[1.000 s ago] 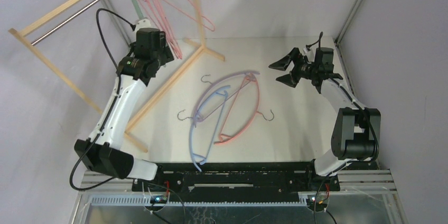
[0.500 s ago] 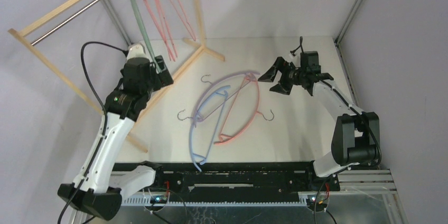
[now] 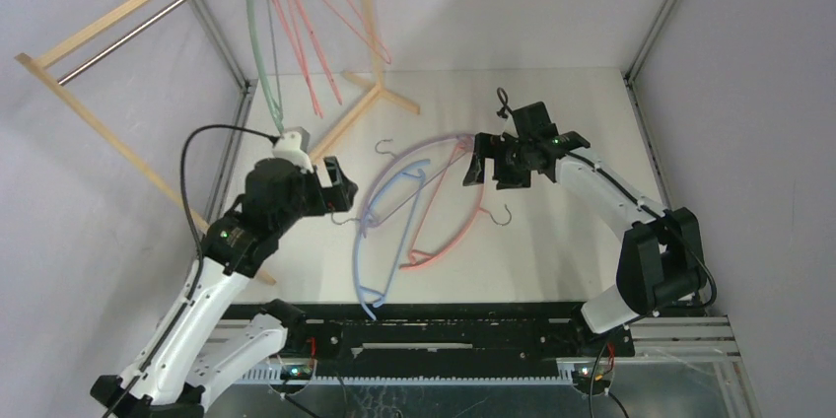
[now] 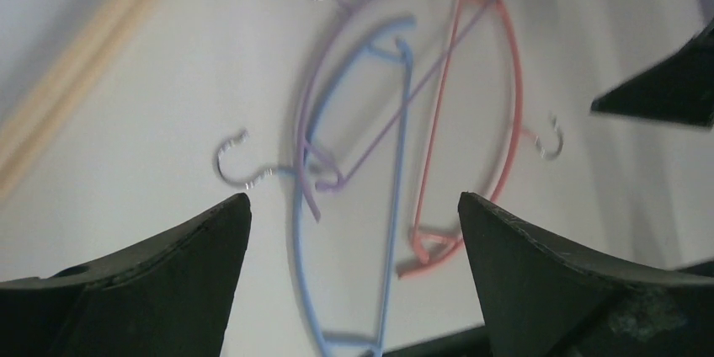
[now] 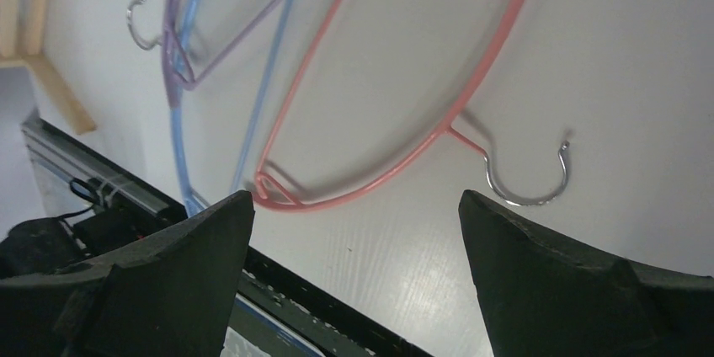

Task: Organize the hangers
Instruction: Place the hanger at the clothesline, then pick up the hanger at the center of the board.

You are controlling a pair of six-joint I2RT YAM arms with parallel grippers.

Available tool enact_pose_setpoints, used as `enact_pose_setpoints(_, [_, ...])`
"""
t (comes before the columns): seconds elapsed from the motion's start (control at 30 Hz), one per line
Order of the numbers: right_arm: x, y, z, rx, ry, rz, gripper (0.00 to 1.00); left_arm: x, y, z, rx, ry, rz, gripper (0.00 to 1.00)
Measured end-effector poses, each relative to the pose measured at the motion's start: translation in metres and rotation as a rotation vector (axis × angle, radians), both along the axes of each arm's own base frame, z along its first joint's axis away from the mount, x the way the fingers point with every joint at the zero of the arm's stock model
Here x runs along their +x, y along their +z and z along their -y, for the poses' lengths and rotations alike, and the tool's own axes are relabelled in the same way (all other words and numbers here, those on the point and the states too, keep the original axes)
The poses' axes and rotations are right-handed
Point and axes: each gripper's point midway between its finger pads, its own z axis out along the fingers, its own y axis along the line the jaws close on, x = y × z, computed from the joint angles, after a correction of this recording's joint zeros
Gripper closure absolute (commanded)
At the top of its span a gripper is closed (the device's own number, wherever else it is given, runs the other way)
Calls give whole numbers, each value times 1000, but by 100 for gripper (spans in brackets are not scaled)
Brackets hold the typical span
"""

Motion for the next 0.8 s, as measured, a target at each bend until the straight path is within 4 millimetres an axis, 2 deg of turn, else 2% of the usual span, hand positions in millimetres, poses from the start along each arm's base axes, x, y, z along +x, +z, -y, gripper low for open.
enact_pose_setpoints(0.17, [-3, -6, 4, -46, -4, -6, 1, -25, -54, 19, -3, -71, -125, 9])
enact_pose_setpoints(0.27, [0, -8, 6, -65, -13, -22, 3, -39, -74, 32, -2, -115, -166, 10])
enact_pose_setpoints(0.4, [17, -8, 0, -67, -19, -14, 4, -50, -102, 43, 12, -152, -215, 13])
enact_pose_setpoints(0.53, [16, -9, 0, -69, -17, -18, 4, -41, -122, 49, 34, -140, -247, 18])
enact_pose_setpoints(0.67, [15, -10, 0, -74, -16, -25, 5, -20, -140, 61, 55, -138, -270, 24])
enact_pose_setpoints(0.8, [13, -10, 1, -77, -17, -29, 6, 2, -158, 60, 84, -131, -313, 27])
